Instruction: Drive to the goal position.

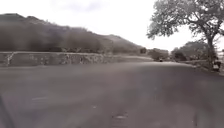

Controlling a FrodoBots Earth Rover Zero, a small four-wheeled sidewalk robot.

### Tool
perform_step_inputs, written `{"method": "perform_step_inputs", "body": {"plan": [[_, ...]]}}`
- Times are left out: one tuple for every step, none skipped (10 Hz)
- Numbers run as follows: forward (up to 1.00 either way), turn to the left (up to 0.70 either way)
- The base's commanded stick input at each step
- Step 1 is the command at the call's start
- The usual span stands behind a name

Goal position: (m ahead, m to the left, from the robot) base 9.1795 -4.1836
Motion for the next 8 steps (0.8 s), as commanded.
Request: {"method": "perform_step_inputs", "body": {"plan": [[0.7, -0.27], [0.7, -0.27], [0.7, -0.27], [0.7, -0.27], [0.7, -0.27], [0.7, -0.27], [0.7, -0.27], [0.7, -0.27]]}}
